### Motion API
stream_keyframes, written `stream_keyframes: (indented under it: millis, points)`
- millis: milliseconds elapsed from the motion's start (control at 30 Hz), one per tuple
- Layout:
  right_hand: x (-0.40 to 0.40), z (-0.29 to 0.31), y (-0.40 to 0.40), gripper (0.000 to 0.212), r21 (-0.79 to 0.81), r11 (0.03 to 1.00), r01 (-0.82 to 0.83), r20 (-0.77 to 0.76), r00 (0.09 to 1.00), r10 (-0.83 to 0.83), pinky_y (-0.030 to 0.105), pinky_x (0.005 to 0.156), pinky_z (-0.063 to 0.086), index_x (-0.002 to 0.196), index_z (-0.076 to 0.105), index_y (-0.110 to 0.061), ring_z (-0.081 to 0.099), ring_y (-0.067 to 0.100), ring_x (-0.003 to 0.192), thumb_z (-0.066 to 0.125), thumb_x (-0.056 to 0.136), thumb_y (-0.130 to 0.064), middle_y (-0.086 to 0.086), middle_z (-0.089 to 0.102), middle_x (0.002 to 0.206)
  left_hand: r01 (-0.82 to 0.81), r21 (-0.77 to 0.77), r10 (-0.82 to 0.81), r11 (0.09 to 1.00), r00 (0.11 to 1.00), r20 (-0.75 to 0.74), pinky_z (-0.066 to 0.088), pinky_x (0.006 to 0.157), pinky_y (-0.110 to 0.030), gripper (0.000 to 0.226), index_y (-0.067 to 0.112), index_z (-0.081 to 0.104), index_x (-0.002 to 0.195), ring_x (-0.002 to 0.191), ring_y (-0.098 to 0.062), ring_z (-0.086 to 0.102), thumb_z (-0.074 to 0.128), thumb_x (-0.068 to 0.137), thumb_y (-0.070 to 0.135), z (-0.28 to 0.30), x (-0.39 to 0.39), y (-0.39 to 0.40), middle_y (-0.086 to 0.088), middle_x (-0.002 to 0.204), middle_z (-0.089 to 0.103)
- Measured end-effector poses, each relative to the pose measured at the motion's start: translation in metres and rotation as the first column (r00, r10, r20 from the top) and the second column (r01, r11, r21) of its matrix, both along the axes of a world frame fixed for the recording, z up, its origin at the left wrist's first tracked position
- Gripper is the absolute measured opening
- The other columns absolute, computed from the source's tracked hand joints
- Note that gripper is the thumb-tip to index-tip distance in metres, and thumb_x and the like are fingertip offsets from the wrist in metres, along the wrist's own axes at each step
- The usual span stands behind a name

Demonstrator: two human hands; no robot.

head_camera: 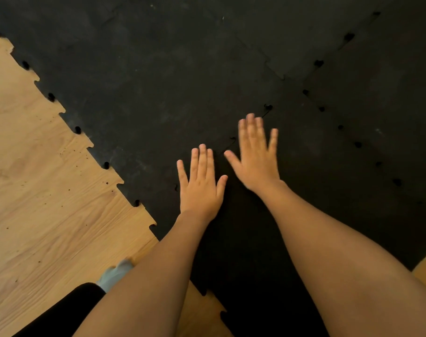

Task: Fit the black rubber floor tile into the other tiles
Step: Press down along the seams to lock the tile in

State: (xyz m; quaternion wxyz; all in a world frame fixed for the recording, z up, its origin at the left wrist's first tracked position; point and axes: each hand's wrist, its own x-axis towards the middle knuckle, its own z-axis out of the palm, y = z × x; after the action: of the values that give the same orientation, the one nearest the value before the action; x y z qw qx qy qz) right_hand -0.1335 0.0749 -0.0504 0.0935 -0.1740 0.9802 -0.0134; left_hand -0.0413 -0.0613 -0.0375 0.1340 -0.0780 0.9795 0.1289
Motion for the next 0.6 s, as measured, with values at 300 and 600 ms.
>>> stream_keyframes:
  millis: [300, 600]
  points:
    - [-0.022, -0.004, 0.019, 0.091, 0.003, 0.988, 0.155, 0.209, 0.966, -0.152, 0.054, 0.108, -0.024, 0.151, -0.02, -0.017, -0.028, 0.02, 0.144, 0.019, 0.09, -0.072, 0.003, -0.026, 0.161, 0.141, 0.122, -0.151, 0.982, 0.985, 0.08, -0.014, 0.115, -0.038, 0.073, 0.012, -0.01, 0.151, 0.144, -0.018, -0.021, 0.024, 0.097, 0.047, 0.004, -0.042, 0.035, -0.007, 0.16, -0.018]
    - [-0.066, 0.041, 0.068, 0.083, -0.004, 1.0, -0.025, 0.271, 0.962, 0.025, 0.046, 0.118, -0.004, 0.157, -0.001, -0.016, -0.006, 0.017, 0.15, 0.045, 0.097, -0.051, 0.003, -0.006, 0.166, 0.166, 0.075, -0.182, 0.983, 0.867, 0.463, 0.005, 0.118, -0.046, 0.129, 0.008, -0.014, 0.15, 0.146, -0.026, -0.016, 0.049, 0.067, 0.084, 0.05, -0.075, 0.043, -0.01, 0.159, -0.023]
